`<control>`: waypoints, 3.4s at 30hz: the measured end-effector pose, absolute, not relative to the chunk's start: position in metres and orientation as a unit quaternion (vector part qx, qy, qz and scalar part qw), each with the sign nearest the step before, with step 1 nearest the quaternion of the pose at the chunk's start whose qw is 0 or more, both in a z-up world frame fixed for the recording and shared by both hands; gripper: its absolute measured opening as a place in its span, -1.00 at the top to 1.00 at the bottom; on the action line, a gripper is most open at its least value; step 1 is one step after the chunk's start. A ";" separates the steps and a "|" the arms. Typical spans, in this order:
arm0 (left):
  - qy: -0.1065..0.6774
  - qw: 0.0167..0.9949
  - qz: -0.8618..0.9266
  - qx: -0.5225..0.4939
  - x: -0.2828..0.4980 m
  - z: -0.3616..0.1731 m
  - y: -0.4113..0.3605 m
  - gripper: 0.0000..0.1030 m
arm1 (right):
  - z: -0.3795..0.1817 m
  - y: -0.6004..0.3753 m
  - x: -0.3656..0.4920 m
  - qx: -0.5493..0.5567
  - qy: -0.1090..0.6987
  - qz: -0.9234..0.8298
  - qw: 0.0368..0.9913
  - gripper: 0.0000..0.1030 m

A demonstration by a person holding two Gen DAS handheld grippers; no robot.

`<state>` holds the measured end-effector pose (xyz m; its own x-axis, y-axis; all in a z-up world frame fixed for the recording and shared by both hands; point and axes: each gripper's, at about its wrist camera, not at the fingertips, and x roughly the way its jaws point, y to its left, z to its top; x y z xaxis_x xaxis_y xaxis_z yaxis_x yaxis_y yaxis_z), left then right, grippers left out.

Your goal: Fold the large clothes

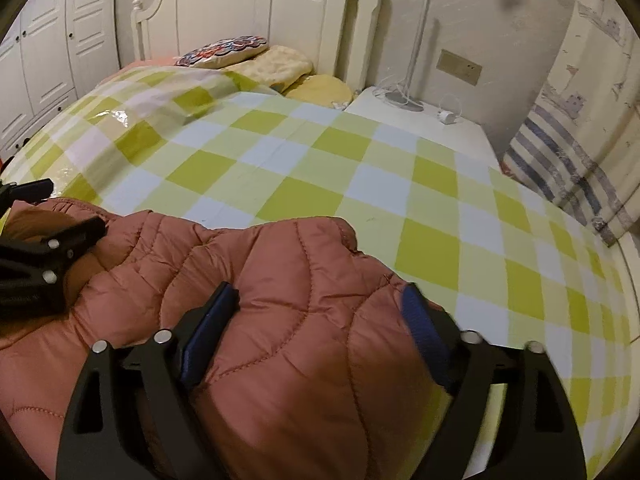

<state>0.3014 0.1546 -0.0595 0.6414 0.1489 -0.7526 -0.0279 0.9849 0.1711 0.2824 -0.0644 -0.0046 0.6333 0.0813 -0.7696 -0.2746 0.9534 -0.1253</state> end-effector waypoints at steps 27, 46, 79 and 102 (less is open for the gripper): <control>0.412 0.910 0.035 0.037 0.287 -0.061 0.174 -0.96 | -0.011 -0.089 0.037 -0.125 0.315 0.166 0.926 -0.79; 0.338 0.938 0.072 0.013 0.249 -0.039 0.144 -0.96 | 0.004 -0.109 0.029 -0.162 0.221 0.086 0.958 0.37; 0.393 0.909 -0.081 0.111 0.307 -0.055 -0.015 -0.96 | -0.012 -0.082 0.037 -0.215 0.261 0.181 0.924 0.22; 0.276 0.951 -0.055 0.127 0.197 -0.049 0.013 -0.96 | 0.035 -0.119 0.020 -0.185 0.226 0.188 0.938 -0.41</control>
